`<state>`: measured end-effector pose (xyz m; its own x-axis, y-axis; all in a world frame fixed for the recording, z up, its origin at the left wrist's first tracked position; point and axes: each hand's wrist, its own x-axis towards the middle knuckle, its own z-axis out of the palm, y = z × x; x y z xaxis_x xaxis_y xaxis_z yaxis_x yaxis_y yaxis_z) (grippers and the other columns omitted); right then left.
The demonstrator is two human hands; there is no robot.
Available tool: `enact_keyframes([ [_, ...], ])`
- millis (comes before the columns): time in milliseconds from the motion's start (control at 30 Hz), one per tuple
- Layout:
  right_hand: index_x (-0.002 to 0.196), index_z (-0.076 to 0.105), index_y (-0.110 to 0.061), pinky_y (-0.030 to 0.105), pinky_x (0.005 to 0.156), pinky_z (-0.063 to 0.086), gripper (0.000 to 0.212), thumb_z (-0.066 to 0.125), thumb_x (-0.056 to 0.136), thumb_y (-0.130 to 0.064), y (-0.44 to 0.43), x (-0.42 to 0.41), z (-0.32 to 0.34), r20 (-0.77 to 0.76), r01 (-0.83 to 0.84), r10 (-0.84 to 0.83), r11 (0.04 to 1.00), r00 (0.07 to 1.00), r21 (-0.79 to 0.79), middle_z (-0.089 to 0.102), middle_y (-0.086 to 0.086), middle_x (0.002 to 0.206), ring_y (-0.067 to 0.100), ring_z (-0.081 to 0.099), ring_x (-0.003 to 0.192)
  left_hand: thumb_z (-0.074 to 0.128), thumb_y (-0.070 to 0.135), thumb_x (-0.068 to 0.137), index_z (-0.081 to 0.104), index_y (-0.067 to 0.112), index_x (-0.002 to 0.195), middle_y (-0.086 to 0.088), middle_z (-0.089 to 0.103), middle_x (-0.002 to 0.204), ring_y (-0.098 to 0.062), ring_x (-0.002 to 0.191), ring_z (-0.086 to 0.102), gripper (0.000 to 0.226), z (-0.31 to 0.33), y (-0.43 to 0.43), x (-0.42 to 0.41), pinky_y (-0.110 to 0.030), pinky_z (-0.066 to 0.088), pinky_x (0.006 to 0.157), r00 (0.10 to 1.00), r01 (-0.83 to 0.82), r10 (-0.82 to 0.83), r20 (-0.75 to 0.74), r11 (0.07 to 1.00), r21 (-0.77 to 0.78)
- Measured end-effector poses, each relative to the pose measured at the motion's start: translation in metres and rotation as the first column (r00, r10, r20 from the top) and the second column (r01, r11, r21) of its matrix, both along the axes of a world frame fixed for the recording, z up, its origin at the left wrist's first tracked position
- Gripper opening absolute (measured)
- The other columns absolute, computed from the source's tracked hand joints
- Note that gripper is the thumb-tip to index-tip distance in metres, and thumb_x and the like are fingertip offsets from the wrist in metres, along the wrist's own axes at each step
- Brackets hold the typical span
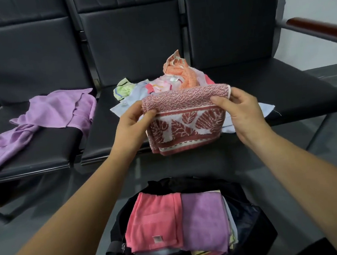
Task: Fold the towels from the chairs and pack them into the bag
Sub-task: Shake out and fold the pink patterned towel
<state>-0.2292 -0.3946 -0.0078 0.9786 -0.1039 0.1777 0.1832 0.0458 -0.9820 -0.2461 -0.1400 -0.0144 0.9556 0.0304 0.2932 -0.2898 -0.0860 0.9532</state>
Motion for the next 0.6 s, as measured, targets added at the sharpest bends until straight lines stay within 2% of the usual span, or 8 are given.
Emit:
enact_keyframes([
  [100,0.115,0.072,-0.011,0.036,0.086,0.06,0.02,0.069,0.096,-0.015,-0.004,-0.002,-0.003,-0.008,-0.006,0.007,0.995,1.0,0.098,0.077,0.007,0.108,0.023,0.074,0.103,0.055,0.01,0.103,0.063,0.016,0.124,0.001,0.075,0.114,-0.015,0.109,0.07,0.023,-0.002,-0.007,-0.001,-0.025,0.055,0.09,0.999,0.045,-0.045,0.0,0.999,-0.025],
  [167,0.116,0.071,-0.009,0.037,0.086,0.061,0.021,0.066,0.098,-0.017,-0.006,-0.003,-0.009,-0.081,-0.014,0.033,0.975,0.996,0.222,0.077,0.01,0.109,0.025,0.074,0.102,0.056,0.02,0.104,0.059,0.02,0.133,-0.004,0.074,0.118,-0.022,0.109,0.071,0.029,-0.01,-0.011,-0.001,-0.035,0.057,0.093,0.997,0.072,-0.072,-0.038,0.997,0.003],
  [233,0.114,0.071,-0.009,0.039,0.086,0.061,0.019,0.065,0.099,-0.02,-0.008,-0.004,-0.023,-0.184,-0.011,0.063,0.962,0.981,0.274,0.077,0.013,0.106,0.027,0.075,0.098,0.059,0.032,0.102,0.058,0.028,0.136,-0.006,0.075,0.115,-0.026,0.105,0.073,0.035,-0.023,-0.011,0.001,-0.043,0.056,0.095,0.988,0.105,-0.1,-0.121,0.994,0.04],
  [333,0.112,0.071,-0.013,0.04,0.084,0.061,0.016,0.064,0.098,-0.014,-0.015,-0.007,-0.067,-0.348,-0.046,0.113,0.98,0.931,0.194,0.077,0.013,0.103,0.028,0.074,0.093,0.065,0.045,0.095,0.057,0.035,0.136,-0.002,0.075,0.115,-0.026,0.105,0.073,0.044,-0.055,-0.011,0.0,-0.049,0.054,0.099,0.954,0.139,-0.109,-0.278,0.986,0.092],
  [433,0.116,0.072,-0.02,0.047,0.089,0.057,0.026,0.067,0.094,-0.008,-0.022,-0.018,-0.123,-0.538,-0.113,0.141,0.99,0.831,0.085,0.078,0.013,0.104,0.027,0.073,0.092,0.069,0.044,0.091,0.06,0.037,0.131,-0.001,0.075,0.115,-0.025,0.107,0.072,0.042,-0.104,-0.012,-0.006,-0.053,0.054,0.099,0.886,0.195,-0.121,-0.447,0.973,0.124],
  [500,0.116,0.071,-0.022,0.045,0.085,0.06,0.028,0.067,0.093,-0.007,-0.026,-0.028,-0.154,-0.656,-0.153,0.119,0.988,0.745,0.006,0.079,0.009,0.1,0.025,0.074,0.091,0.067,0.035,0.096,0.061,0.033,0.128,-0.002,0.075,0.113,-0.025,0.103,0.072,0.033,-0.138,-0.012,-0.014,-0.052,0.058,0.09,0.825,0.233,-0.122,-0.552,0.963,0.135],
  [533,0.115,0.071,-0.022,0.042,0.08,0.061,0.027,0.068,0.093,-0.006,-0.027,-0.032,-0.166,-0.7,-0.164,0.104,0.986,0.706,-0.018,0.079,0.007,0.098,0.023,0.075,0.09,0.065,0.03,0.098,0.06,0.029,0.13,-0.003,0.075,0.108,-0.023,0.092,0.073,0.032,-0.153,-0.013,-0.019,-0.048,0.061,0.078,0.782,0.237,-0.116,-0.613,0.964,0.119],
  [600,0.109,0.072,-0.02,0.033,0.069,0.059,0.023,0.067,0.093,-0.005,-0.03,-0.039,-0.185,-0.771,-0.171,0.066,0.984,0.633,-0.056,0.079,0.004,0.09,0.019,0.075,0.083,0.061,0.026,0.101,0.056,0.023,0.133,0.004,0.074,0.087,-0.01,0.065,0.068,0.033,-0.174,-0.018,-0.029,-0.029,0.055,0.054,0.696,0.262,-0.111,-0.709,0.959,0.107],
])
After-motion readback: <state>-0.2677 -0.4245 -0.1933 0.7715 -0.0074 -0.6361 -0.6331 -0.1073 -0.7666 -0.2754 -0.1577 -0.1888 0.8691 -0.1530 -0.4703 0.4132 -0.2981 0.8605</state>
